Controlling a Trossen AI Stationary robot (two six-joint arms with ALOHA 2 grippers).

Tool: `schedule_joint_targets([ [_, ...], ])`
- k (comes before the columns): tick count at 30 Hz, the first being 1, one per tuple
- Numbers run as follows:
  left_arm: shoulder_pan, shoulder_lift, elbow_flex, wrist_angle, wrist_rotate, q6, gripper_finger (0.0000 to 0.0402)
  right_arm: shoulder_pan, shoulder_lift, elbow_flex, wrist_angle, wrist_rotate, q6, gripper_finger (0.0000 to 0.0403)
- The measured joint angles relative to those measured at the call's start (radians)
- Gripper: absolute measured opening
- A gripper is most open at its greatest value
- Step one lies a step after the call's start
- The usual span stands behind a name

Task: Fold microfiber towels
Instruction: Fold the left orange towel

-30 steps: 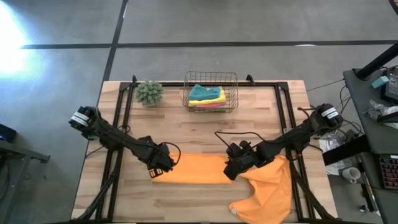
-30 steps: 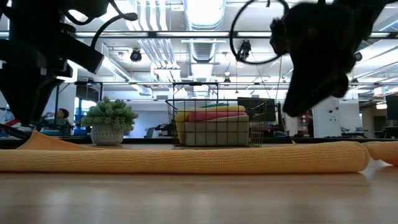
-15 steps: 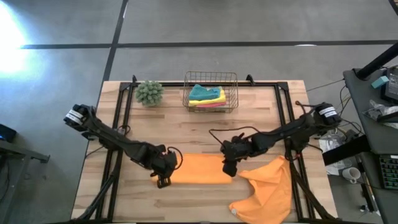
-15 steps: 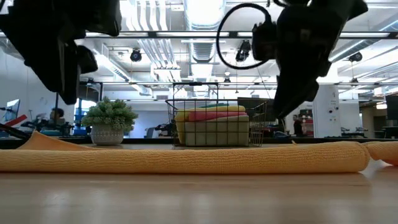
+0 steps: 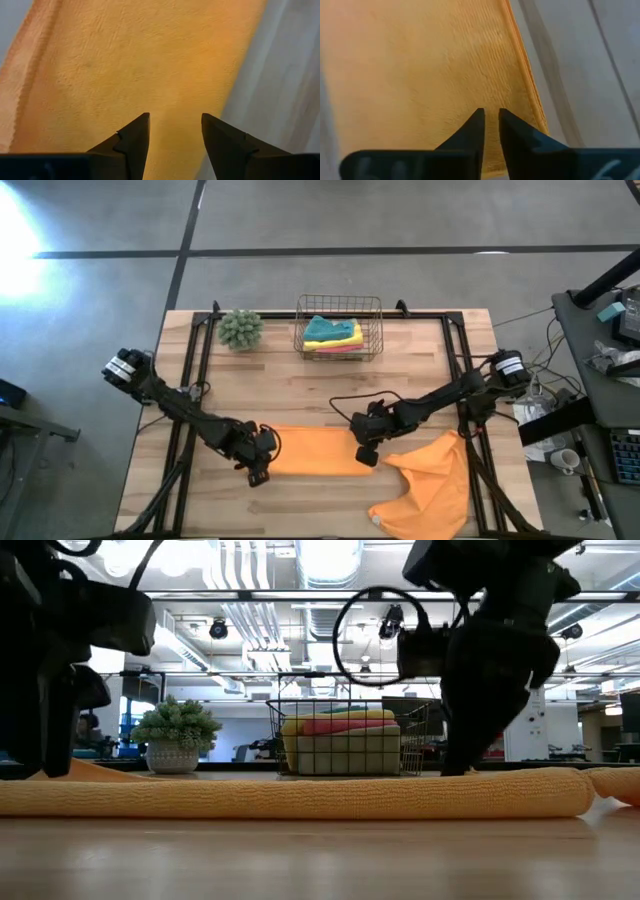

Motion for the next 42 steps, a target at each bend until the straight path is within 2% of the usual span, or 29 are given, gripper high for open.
schedule_joint_targets([
  [5, 0.020, 0.026, -0.017, -0.022, -0.052, 0.026, 0.0164, 0.000, 0.030, 0.001, 0.006, 0.000, 0.013, 0.0025],
  [13, 0.113, 0.072, -0.017, -0.029, -0.114, 0.113, 0.0164, 0.007, 0.047, 0.018, 0.012, -0.048, 0.078, 0.0024],
  [26, 0.382, 0.083, -0.010, -0.029, -0.182, 0.473, 0.0164, 0.026, 0.049, 0.033, 0.013, -0.116, 0.172, 0.0023],
  [33, 0.527, 0.086, -0.010, 0.072, -0.187, 0.677, 0.0164, 0.026, 0.049, 0.033, 0.102, -0.158, 0.200, 0.0023],
  [38, 0.609, 0.091, -0.007, 0.134, -0.186, 0.715, 0.0164, 0.026, 0.049, 0.033, 0.149, -0.157, 0.227, 0.0023],
  [42, 0.624, 0.077, 0.012, 0.118, -0.178, 0.713, 0.0164, 0.026, 0.027, 0.041, 0.142, -0.156, 0.217, 0.0023],
])
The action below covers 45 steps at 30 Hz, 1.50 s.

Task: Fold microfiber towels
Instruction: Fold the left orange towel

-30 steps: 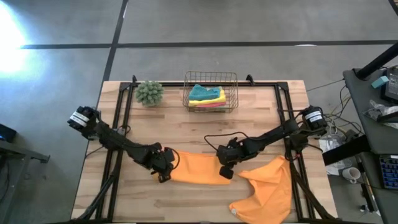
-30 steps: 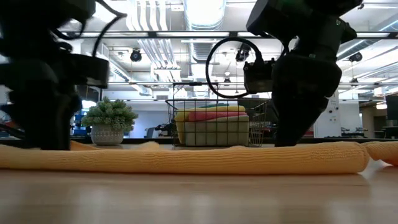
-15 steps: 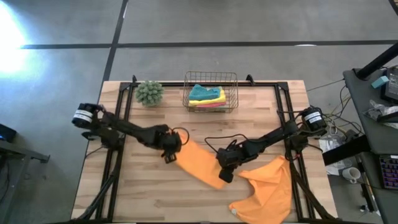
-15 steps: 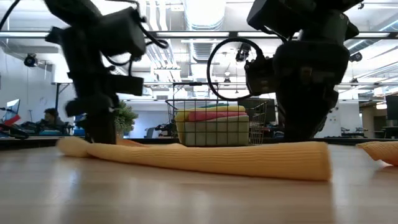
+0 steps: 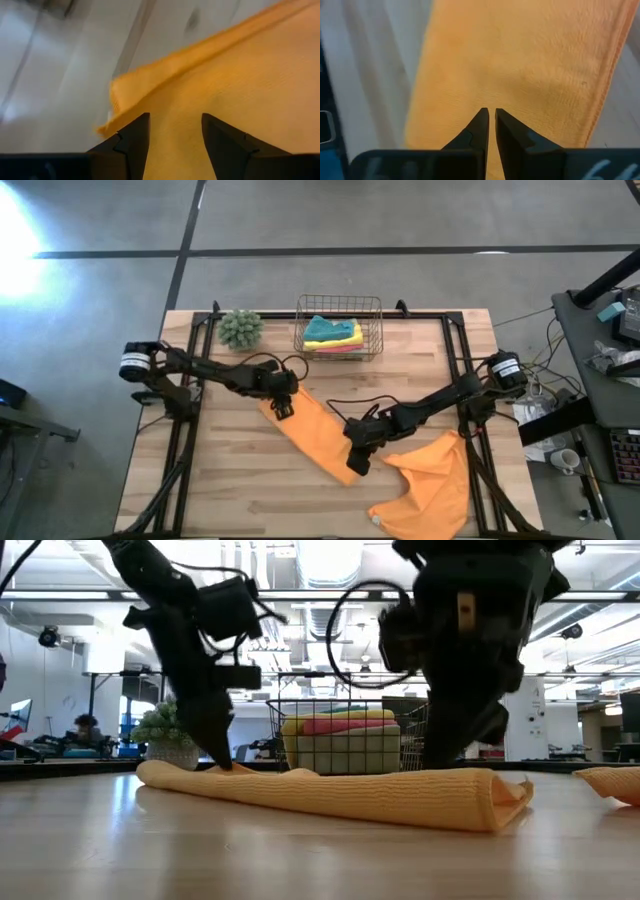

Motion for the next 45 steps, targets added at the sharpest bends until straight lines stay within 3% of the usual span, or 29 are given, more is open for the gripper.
schedule_joint_targets([
  [4, -0.027, -0.020, 0.035, 0.009, 0.059, -0.010, 0.0164, 0.000, -0.035, 0.027, -0.043, 0.024, -0.043, 0.0023],
  [14, -0.186, -0.032, 0.128, 0.071, 0.080, -0.059, 0.0164, -0.012, -0.267, 0.036, -0.226, 0.265, -0.141, 0.0023],
  [28, -0.371, -0.015, 0.182, 0.368, 0.072, -0.108, 0.0164, -0.036, -0.482, 0.034, -0.453, 0.298, -0.280, 0.0024],
  [45, -0.418, 0.331, 0.468, 0.366, 0.073, -0.190, 0.0164, -0.036, -0.499, 0.034, -0.527, 0.294, -0.357, 0.0024],
])
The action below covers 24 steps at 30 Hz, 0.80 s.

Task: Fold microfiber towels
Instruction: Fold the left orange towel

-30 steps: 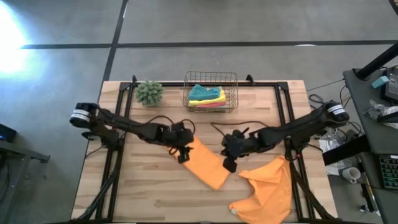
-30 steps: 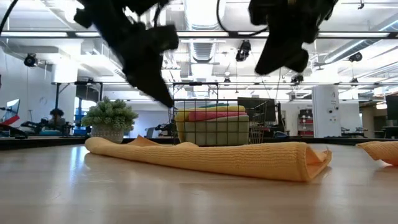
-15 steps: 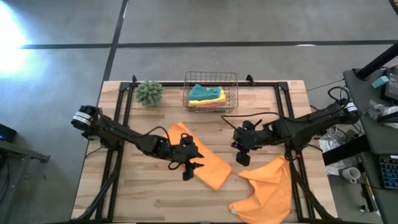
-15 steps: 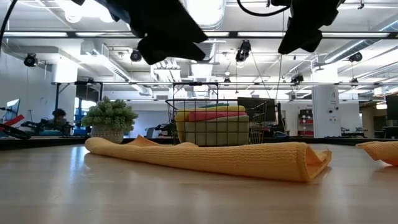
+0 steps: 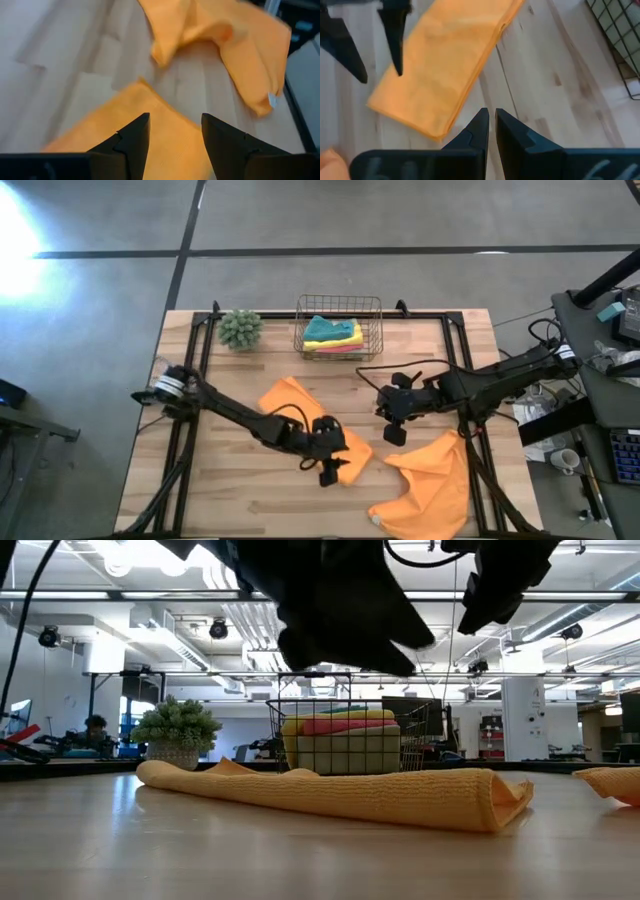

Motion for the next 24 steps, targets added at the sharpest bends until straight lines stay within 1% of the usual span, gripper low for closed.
schedule_joint_targets([
  [2, -0.012, 0.030, 0.008, -0.005, 0.001, -0.004, 0.0164, 0.000, 0.000, 0.000, -0.015, -0.001, -0.007, 0.0024],
  [4, -0.022, 0.055, 0.016, -0.004, 0.002, -0.043, 0.0164, 0.000, 0.000, 0.000, -0.017, -0.005, -0.023, 0.0024],
  [8, -0.042, 0.073, 0.016, 0.000, 0.002, -0.103, 0.0164, 0.000, 0.000, 0.000, -0.016, -0.005, -0.043, 0.0024],
  [14, -0.062, 0.088, 0.011, -0.071, 0.000, -0.108, 0.0164, 0.000, 0.000, 0.000, -0.016, -0.006, -0.047, 0.0024],
  [24, -0.062, 0.088, -0.024, -0.134, -0.021, -0.112, 0.0164, 0.000, 0.000, 0.000, -0.013, -0.006, -0.046, 0.0024],
])
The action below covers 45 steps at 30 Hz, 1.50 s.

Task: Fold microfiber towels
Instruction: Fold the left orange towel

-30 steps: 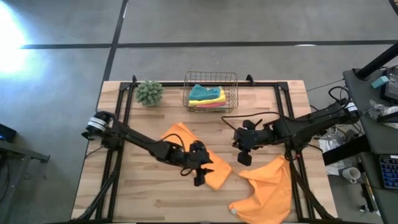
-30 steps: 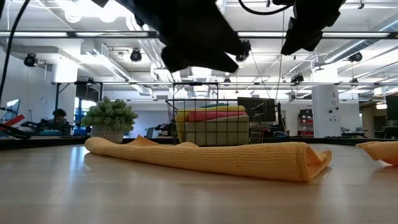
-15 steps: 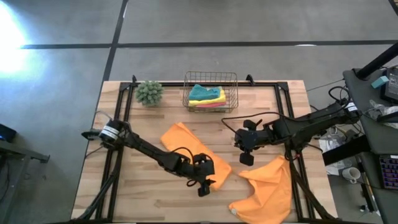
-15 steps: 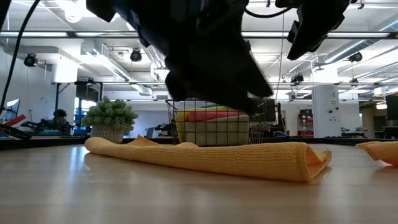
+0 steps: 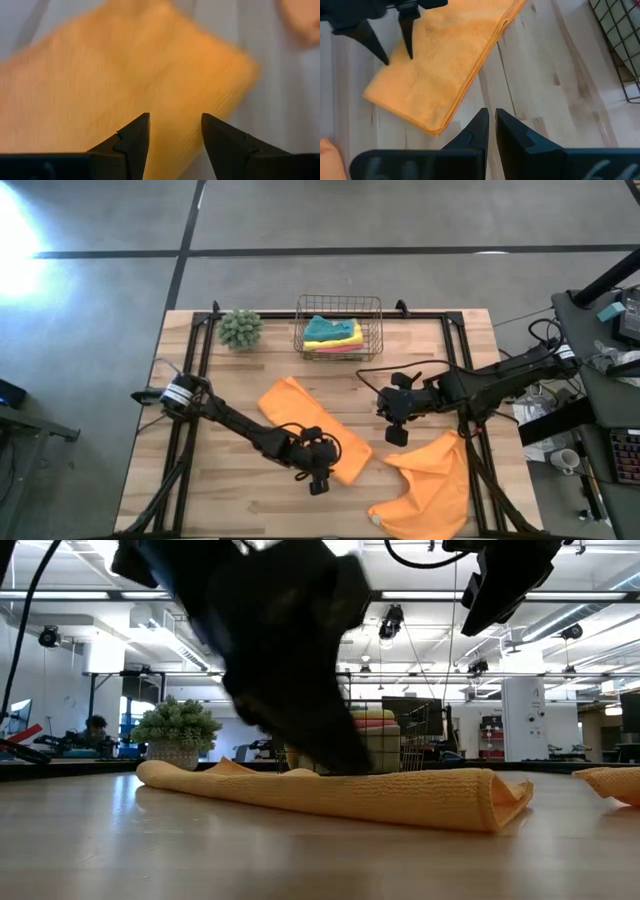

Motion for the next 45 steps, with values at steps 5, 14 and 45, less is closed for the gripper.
schedule_joint_targets([
  [5, 0.000, -0.001, -0.015, -0.038, -0.005, -0.045, 0.0164, 0.000, 0.000, 0.000, 0.000, 0.000, 0.003, 0.0024],
  [14, -0.018, -0.009, -0.013, -0.183, 0.041, -0.043, 0.0164, 0.000, 0.000, 0.000, 0.001, 0.001, 0.004, 0.0024],
  [45, -0.192, -0.135, 0.080, -0.759, 0.157, -0.035, 0.0164, 0.000, 0.000, 0.000, 0.024, 0.004, 0.073, 0.0024],
])
